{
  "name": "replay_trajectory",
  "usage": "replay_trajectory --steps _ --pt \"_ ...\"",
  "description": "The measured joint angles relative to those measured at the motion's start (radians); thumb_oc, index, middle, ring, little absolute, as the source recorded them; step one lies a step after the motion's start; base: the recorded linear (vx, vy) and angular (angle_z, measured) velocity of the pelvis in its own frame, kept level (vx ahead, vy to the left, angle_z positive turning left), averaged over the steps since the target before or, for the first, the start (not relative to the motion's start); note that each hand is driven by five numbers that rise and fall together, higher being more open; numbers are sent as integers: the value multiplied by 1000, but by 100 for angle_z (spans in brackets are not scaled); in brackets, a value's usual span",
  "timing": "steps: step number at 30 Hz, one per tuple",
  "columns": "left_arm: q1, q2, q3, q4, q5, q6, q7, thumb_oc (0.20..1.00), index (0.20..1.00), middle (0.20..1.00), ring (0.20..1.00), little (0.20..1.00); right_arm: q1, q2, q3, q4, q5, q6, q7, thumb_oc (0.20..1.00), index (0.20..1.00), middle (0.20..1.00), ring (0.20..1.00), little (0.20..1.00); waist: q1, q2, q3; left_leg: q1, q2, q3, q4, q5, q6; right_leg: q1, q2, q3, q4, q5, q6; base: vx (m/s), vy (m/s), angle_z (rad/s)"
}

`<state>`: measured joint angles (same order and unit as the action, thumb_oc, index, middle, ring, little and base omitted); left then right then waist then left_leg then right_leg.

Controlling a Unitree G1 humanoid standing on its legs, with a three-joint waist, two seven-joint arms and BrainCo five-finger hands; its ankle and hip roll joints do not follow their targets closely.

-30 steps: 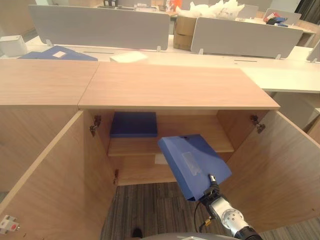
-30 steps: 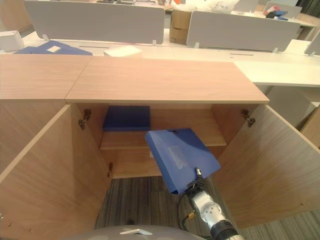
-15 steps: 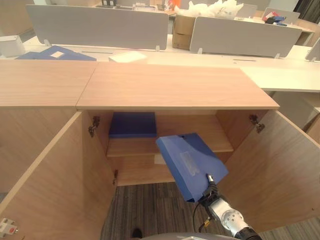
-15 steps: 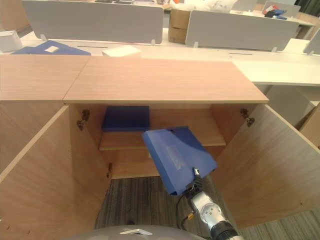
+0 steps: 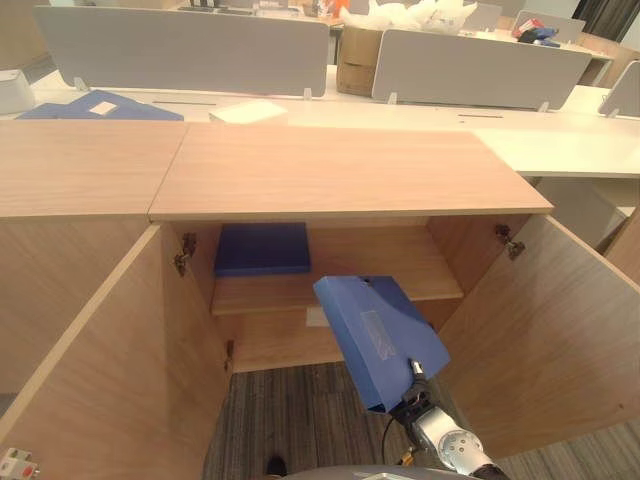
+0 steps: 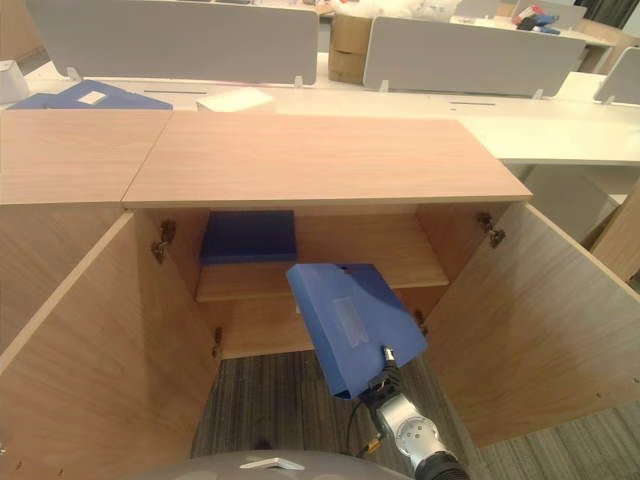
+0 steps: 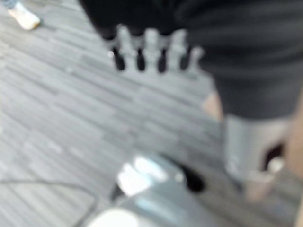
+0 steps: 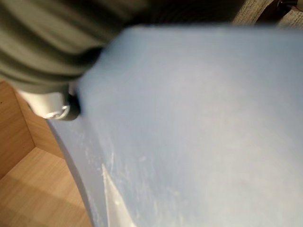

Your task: Put the empty folder in the office cabinet

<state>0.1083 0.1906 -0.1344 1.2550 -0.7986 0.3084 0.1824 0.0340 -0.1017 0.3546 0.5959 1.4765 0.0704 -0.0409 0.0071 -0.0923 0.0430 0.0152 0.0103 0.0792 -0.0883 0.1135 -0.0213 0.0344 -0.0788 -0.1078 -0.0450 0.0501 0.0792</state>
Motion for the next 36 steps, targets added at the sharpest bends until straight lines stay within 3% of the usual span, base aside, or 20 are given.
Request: replay_trajectory --steps 2,4,5,8,10,11,12,13,15,16,19,23,24,25,26,27,29,32,35,36 --pt "-1 6 -1 0 2 -1 0 1000 1000 1000 1000 1000 0 16 -1 1 1 0 2 200 200 200 200 200 2 -10 6 1 -8 3 1 -1 7 -7 -10 0 13 -8 5 26 85 -3" --pt "-51 18 -19 8 22 4 -2 1000 1000 1000 1000 1000 -4 30 -16 4 8 -8 14 200 200 200 200 200 26 -38 36 -20 -66 50 98 -67 96 -38 -64 -17 92 -60 60 39 76 -6" --pt "-48 18 -31 4 27 5 -2 1000 1000 1000 1000 1000 -18 18 -17 27 26 -13 24 200 200 200 200 200 43 -5 48 -26 -64 56 111 -78 105 -78 -93 -64 165 -120 76 113 -4 -21" --pt "-75 34 -23 17 39 -6 0 1000 1000 1000 1000 1000 -49 29 -2 42 37 -8 29 200 200 200 200 200 46 32 77 -32 -45 62 107 -93 126 -136 -139 -126 241 -106 65 101 -27 -18" --pt "-75 34 -23 17 39 -6 0 1000 1000 1000 1000 1000 -49 29 -2 42 37 -8 29 200 200 200 200 200 46 32 77 -32 -45 62 107 -93 126 -136 -139 -126 241 -106 65 95 -39 -14" --pt "-80 50 19 49 42 3 0 1000 1000 1000 1000 1000 -37 41 26 16 36 -3 40 200 200 200 200 200 25 73 113 11 -34 54 64 -91 124 -158 -184 -124 100 5 142 126 -58 -19" --pt "-80 50 19 49 42 3 0 1000 1000 1000 1000 1000 -37 41 26 16 36 -3 40 200 200 200 200 200 25 73 113 11 -34 54 64 -91 124 -158 -184 -124 100 5 142 441 -194 -22" --pt "-80 59 21 49 46 3 1 1000 1000 1000 1000 1000 -22 47 38 14 36 -3 40 200 200 200 200 200 22 71 113 31 -37 49 55 -88 120 -169 -194 -117 57 55 157 576 -269 6" --pt "-82 52 58 65 69 3 5 1000 1000 1000 1000 1000 5 61 30 -2 34 2 54 200 200 200 200 200 -5 64 118 38 -43 23 65 -86 113 -193 -178 -79 -54 117 199 569 -294 31" --pt "-92 42 50 71 70 4 5 1000 1000 1000 1000 1000 14 63 19 -5 34 5 55 200 200 200 200 200 -33 70 124 28 -44 -14 84 -96 115 -199 -165 -59 -52 117 199 312 -204 73" --pt "-104 33 18 70 83 7 0 1000 1000 1000 1000 1000 32 45 -9 -5 35 2 49 200 200 200 200 200 -48 65 121 74 -58 -100 50 -97 111 -181 -132 -38 -51 117 189 301 -200 109" --pt "-52 32 27 71 108 3 -8 1000 1000 1000 1000 1000 5 32 -11 -5 34 11 50 200 200 200 200 200 -47 43 106 129 -84 -92 5 -105 104 -160 -119 -34 -45 101 157 168 -92 21" --pt "22 30 24 78 108 4 -16 1000 1000 1000 1000 1000 -16 29 -8 -7 34 24 52 200 200 200 200 200 -50 39 81 158 -87 -86 11 -135 82 -143 -91 -33 -51 103 118 85 -37 -12" --pt "22 30 24 78 108 4 -16 1000 1000 1000 1000 1000 -16 29 -8 -7 34 24 52 200 200 200 200 200 -50 39 81 158 -87 -86 11 -135 82 -143 -91 -33 -51 103 118 290 -124 -8" --pt "62 39 25 78 108 5 -17 1000 1000 1000 1000 1000 -10 28 -9 -6 34 26 52 200 200 200 200 200 -51 16 61 200 -88 -89 12 -158 53 -100 -85 -29 -51 125 90 336 -151 5" --pt "64 35 25 78 108 3 -19 1000 1000 1000 1000 1000 -9 20 -7 -4 33 29 51 200 200 200 200 200 -51 14 54 217 -76 -89 12 -171 35 -83 -69 -23 -51 163 31 359 -163 2" --pt "68 -11 18 51 107 -4 -41 1000 1000 1000 1000 1000 -22 -58 9 -9 22 49 50 200 200 200 200 200 -51 77 18 236 11 -66 28 -197 -7 -54 25 12 -45 129 -41 192 -87 -13" --pt "38 -26 19 -2 106 -16 -49 1000 1000 1000 1000 1000 -49 -94 -6 -14 22 43 51 200 200 200 200 200 -55 63 25 190 13 -50 89 -206 -25 -50 22 12 -44 120 -67 83 -20 -3" --pt "0 -46 19 -21 101 -30 -49 1000 1000 1000 1000 1000 -70 -157 -19 -16 1 23 50 200 200 200 200 200 -60 83 36 163 61 -38 31 -198 -35 -53 55 12 -45 106 -78 27 9 -17" --pt "-4 -50 19 -19 98 -31 -48 1000 1000 1000 1000 1000 -81 -187 -34 -16 -16 12 49 200 200 200 200 200 -67 100 55 141 88 -40 22 -154 -75 -52 80 16 -46 93 -73 3 19 -18"
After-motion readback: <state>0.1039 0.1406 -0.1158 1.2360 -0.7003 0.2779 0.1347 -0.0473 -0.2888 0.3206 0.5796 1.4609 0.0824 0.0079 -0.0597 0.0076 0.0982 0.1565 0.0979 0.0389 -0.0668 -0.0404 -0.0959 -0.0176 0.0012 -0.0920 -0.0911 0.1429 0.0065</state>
